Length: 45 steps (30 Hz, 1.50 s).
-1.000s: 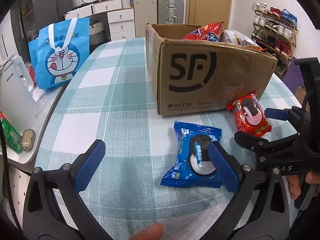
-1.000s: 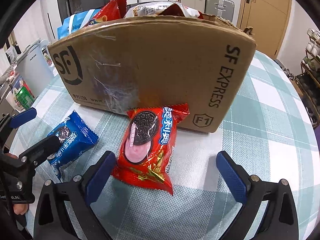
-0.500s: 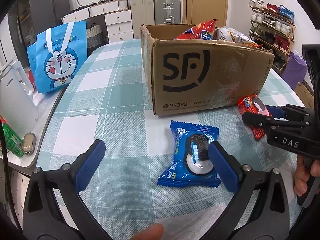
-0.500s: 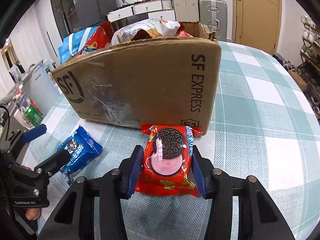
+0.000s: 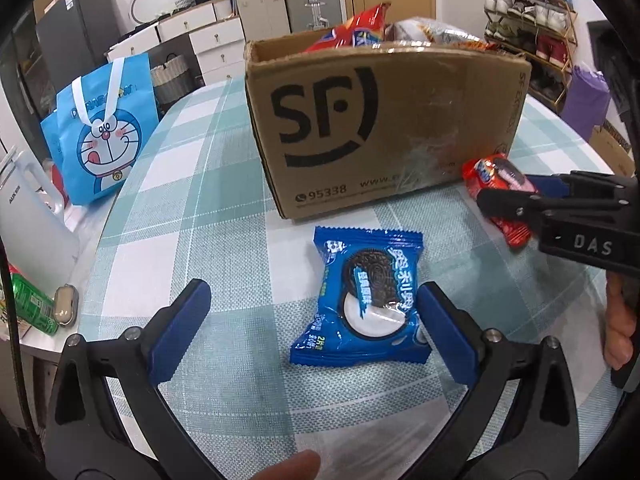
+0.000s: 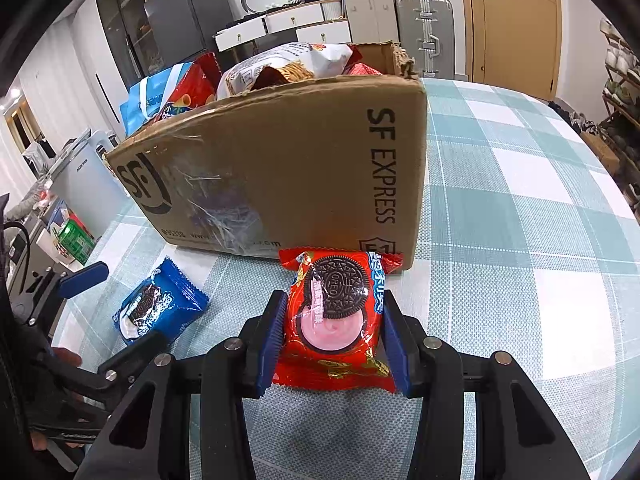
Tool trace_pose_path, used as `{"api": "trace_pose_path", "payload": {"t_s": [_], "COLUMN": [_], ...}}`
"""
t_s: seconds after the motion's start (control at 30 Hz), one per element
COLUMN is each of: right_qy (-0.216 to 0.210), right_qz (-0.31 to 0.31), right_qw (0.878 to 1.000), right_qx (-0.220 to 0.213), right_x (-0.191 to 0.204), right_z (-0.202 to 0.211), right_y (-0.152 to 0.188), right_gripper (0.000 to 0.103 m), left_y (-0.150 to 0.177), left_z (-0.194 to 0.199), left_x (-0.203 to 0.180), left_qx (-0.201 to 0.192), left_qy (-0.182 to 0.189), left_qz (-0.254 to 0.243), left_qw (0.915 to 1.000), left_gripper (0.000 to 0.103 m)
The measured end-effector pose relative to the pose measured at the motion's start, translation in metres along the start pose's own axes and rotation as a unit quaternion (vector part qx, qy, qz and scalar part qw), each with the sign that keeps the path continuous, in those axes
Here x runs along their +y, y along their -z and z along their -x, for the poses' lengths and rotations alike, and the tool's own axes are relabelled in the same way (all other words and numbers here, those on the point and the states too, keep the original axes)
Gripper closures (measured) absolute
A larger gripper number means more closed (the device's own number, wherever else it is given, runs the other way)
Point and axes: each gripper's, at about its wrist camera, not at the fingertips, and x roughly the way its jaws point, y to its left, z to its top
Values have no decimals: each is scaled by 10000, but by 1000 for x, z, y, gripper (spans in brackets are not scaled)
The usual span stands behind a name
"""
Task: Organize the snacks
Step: 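Grasp the red Oreo pack with the right gripper while the left gripper grasps the blue Oreo pack, then lift both Oreo packs and carry them over the SF box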
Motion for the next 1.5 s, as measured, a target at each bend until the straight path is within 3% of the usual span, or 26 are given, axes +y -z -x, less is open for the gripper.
{"api": "trace_pose_path", "payload": {"t_s": [0.27, 0.5, 0.6, 0.93, 1.5], "right_qy": [-76, -61, -54, -136, -586], "right_qz": [-28, 278, 395, 510, 670], "right_qw": [10000, 9996, 9992, 9982, 9924], "right_qx": [-13, -78, -94, -272, -851], "right_x": [-3, 9, 15, 18, 33], "right_z": [1, 5, 5, 13, 48], "right_y": [0, 3, 3, 4, 2], "right_gripper": [57, 57, 57, 57, 57], "left_y": [0, 1, 1, 2, -3], "left_z": [-10, -8, -8, 2, 41], "left_x": [-4, 1, 2, 8, 22], "left_qx": [161, 127, 119, -67, -761], "left_qy": [173, 513, 566, 600, 689], "left_qz": [-126, -78, -52, 108, 477], "left_qw": [9996, 9986, 9983, 9981, 9936], "left_gripper": [14, 44, 51, 61, 62]}}
